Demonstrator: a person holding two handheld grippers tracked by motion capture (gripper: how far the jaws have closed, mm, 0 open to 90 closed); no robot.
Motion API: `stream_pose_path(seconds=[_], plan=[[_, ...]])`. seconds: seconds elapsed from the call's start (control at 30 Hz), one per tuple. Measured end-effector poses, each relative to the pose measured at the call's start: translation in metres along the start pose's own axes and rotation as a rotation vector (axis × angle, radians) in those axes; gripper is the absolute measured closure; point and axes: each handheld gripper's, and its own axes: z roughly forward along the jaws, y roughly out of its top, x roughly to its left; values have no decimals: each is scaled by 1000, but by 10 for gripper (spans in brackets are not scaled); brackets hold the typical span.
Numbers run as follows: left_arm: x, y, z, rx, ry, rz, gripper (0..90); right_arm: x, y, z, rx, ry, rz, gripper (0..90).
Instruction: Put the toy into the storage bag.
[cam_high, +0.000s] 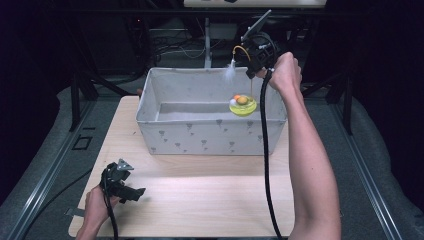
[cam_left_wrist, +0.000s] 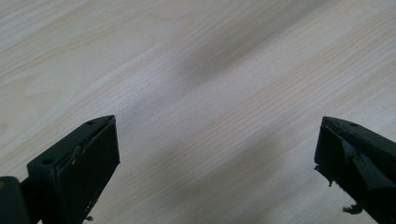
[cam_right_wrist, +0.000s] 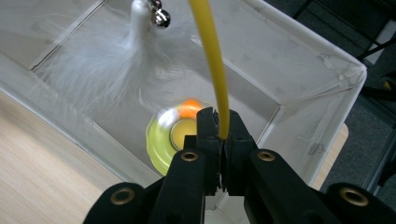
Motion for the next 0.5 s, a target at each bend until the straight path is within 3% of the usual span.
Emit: stream_pose_path(seconds=[0.27, 0.5], plan=[[-1, 0, 0, 2, 1, 4, 1, -6, -9, 11, -6, 4, 17, 882], [0, 0, 0, 4, -3, 3, 1, -8, -20, 32, 21, 21, 22, 882]])
